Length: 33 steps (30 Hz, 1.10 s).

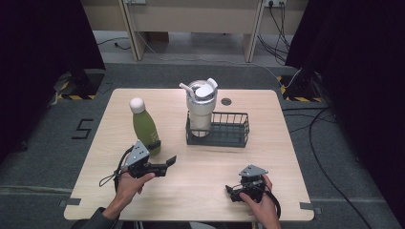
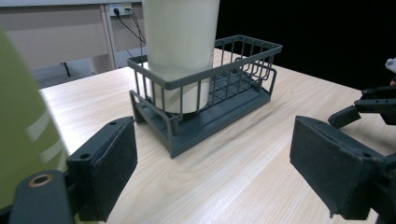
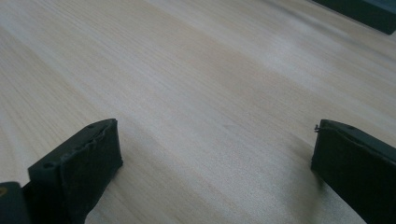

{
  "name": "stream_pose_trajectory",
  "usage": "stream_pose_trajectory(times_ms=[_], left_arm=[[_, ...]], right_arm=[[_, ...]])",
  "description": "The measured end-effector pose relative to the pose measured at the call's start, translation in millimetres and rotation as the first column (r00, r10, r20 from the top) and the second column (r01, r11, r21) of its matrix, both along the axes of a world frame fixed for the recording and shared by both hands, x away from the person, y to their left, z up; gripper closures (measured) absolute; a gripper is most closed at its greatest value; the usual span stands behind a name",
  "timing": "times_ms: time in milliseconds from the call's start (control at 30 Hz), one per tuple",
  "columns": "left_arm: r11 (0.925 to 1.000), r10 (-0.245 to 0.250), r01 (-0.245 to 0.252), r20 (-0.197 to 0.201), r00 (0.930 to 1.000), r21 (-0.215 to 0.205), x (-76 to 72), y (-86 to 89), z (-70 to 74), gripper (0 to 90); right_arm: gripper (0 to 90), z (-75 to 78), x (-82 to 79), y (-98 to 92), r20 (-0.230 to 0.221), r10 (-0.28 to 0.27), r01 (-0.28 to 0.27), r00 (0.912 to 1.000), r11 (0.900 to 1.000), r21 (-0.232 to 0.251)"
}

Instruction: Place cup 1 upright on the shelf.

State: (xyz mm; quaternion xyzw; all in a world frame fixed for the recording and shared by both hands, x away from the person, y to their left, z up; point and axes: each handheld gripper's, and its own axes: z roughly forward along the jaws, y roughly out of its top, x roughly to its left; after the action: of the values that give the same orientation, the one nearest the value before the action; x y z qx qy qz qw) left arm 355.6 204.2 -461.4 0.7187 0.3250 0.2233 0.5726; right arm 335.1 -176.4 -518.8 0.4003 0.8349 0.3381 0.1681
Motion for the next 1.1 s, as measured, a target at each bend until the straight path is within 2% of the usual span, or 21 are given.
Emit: stream_pose_trajectory(times_ms=[200,500,800,933,1100], left_arm=[[0.9996,0.023,-0.023,-0.004,0.9997,0.014,-5.3,9.8,-4.2,14.6],[0.9961,0.085,-0.084,-0.016,0.9963,0.026,-13.7,30.6,-14.2,14.7],[0.9907,0.131,-0.130,-0.025,0.9911,0.040,-17.3,44.1,-21.9,14.7],[0.9877,0.145,-0.144,-0.016,0.9893,0.061,-17.5,47.1,-23.1,14.7],[0.9821,0.176,-0.175,-0.019,0.9841,0.071,-17.6,53.6,-25.4,14.7]], right_arm=[[1.8,0.0,0.0,0.0,0.000,0.000,0.000,1.0000,1.000,0.000],[1.6,0.0,0.1,0.0,-0.001,-0.001,0.001,1.0000,1.000,0.000],[1.6,0.0,0.1,0.0,-0.001,-0.001,0.001,1.0000,1.000,0.000],[1.6,0.0,0.0,0.0,-0.001,-0.001,0.001,1.0000,1.000,0.000],[1.6,0.0,0.1,0.0,0.000,-0.001,0.001,1.0000,1.000,-0.001]])
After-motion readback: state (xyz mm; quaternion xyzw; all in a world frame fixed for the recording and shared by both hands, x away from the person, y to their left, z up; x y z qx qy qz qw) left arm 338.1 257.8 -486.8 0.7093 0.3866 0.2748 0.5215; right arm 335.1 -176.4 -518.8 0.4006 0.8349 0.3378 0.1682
